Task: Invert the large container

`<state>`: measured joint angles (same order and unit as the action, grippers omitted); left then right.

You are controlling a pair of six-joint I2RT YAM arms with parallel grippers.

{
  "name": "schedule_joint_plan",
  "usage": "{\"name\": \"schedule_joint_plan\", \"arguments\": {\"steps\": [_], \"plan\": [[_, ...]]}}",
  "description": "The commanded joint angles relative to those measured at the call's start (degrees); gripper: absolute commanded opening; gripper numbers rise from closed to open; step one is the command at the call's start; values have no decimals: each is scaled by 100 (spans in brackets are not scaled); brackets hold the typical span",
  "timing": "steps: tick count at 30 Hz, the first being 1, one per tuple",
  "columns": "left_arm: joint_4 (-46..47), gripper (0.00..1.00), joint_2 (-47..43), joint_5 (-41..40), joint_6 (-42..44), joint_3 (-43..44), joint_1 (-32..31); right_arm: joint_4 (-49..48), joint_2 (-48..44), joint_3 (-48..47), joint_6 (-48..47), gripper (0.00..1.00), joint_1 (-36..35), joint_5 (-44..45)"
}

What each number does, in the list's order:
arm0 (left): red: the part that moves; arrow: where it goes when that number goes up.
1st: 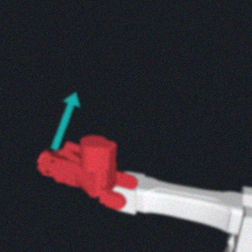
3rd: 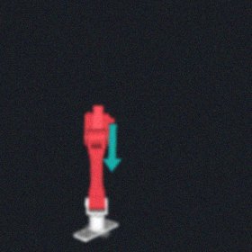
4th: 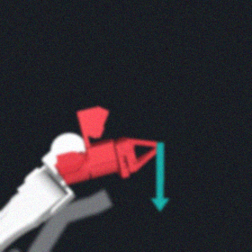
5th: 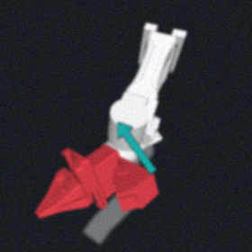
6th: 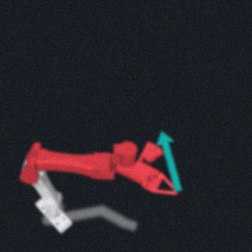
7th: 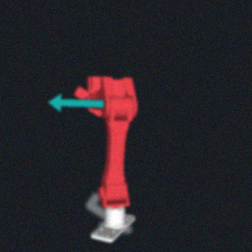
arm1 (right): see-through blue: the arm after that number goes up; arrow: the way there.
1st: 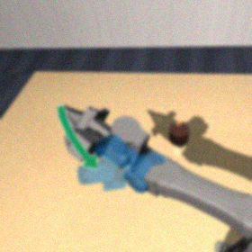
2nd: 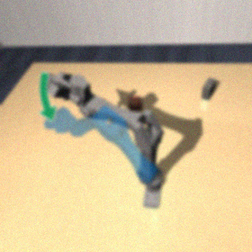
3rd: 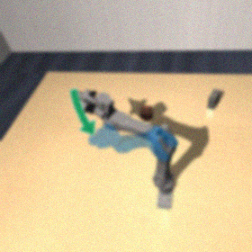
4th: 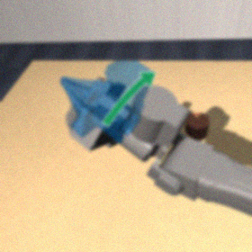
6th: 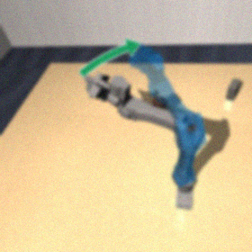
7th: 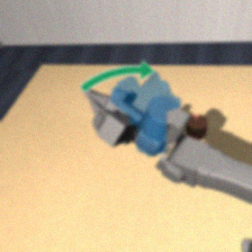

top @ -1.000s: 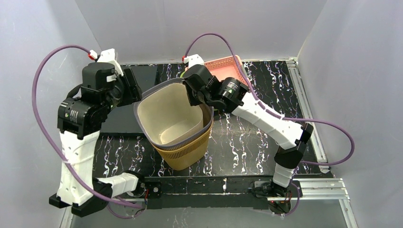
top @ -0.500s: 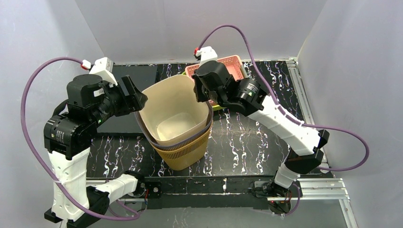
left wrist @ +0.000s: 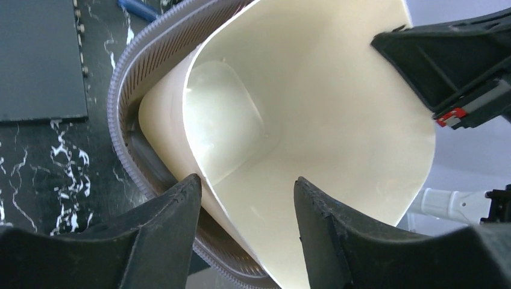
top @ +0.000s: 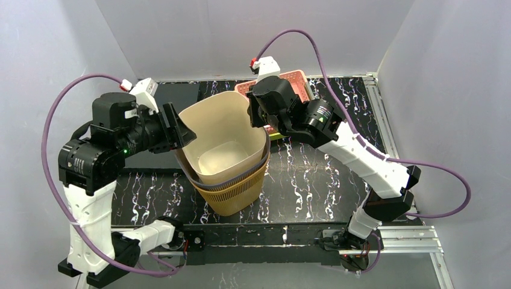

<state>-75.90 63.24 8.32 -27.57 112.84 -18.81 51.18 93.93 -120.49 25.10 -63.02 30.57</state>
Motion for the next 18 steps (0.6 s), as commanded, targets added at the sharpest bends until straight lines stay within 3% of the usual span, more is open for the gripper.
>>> {"name": "schedule_joint_plan", "arguments": {"steps": [1, 5, 12, 16, 18], "plan": [[-727, 54, 135, 235, 8, 101, 39, -961, -229, -296, 239, 1, 18, 255], [-809, 46, 142, 186, 4, -25, 39, -942, -149, -488, 175, 1, 19, -60], [-782, 19, 263, -62, 4, 171, 36, -1268, -229, -307, -176, 1, 18, -1474], [-735, 3, 294, -90, -2, 200, 36, -1185, -260, -233, -279, 2, 18, -1645], [-704, 0, 283, -122, -11, 192, 38, -1028, -252, -230, -365, 6, 18, -1609]]}}
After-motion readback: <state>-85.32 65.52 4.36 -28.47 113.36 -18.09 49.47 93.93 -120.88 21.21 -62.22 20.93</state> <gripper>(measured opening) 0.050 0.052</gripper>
